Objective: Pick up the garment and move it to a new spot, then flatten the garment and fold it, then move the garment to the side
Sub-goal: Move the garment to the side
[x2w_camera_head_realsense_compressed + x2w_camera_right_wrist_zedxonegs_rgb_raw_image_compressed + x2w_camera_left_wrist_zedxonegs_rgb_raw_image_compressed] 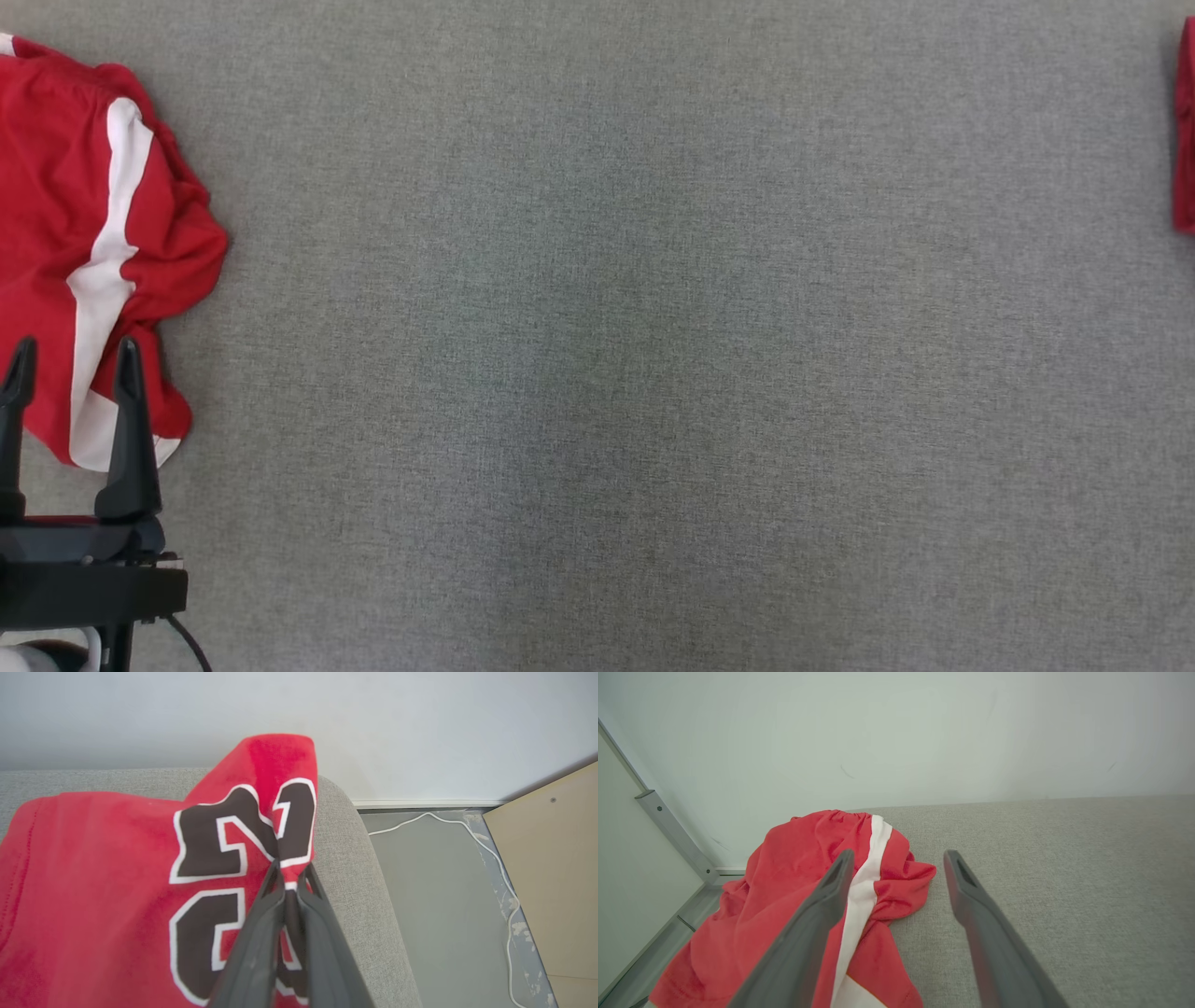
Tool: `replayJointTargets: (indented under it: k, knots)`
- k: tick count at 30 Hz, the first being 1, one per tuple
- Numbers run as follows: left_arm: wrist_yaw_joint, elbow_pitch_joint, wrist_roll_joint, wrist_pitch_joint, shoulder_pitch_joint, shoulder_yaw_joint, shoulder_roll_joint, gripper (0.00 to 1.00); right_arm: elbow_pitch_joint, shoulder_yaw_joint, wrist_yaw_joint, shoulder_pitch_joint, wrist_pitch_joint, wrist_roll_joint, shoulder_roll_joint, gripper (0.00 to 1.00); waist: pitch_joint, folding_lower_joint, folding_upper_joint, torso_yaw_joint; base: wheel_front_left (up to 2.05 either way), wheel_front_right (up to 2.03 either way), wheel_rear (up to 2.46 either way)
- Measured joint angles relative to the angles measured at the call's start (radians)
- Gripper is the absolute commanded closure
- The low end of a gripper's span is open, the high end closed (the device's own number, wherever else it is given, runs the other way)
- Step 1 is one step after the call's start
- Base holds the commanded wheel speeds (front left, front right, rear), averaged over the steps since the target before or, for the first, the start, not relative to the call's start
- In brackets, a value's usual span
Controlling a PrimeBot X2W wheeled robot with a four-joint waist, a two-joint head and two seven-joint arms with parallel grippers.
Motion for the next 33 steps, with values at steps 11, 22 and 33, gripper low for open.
replayJointTargets:
  k: [11, 22, 33]
  knots:
    - [0.009, -0.001, -0.006, -0.002, -0.002, 0.001, 0.006, 0.00, 0.054, 0.044, 0.000, -0.044, -0.025, -0.032, -0.001, 0.00, 0.011, 0.0000, -0.0001, 0.010, 0.00, 0.00, 0.00]
    - [0.020, 0.011, -0.015, -0.010, 0.000, 0.000, 0.000, 0.00, 0.063, 0.033, 0.000, -0.070, -0.130, 0.008, 0.032, 0.00, -0.017, 0.0000, -0.0001, 0.005, 0.00, 0.00, 0.00]
    - [0.027, 0.037, -0.029, -0.020, 0.029, -0.006, -0.029, 0.00, -0.121, 0.015, 0.000, 0.101, -0.342, 0.194, 0.133, 0.00, -0.114, -0.0001, -0.0001, -0.006, 0.00, 0.00, 0.00]
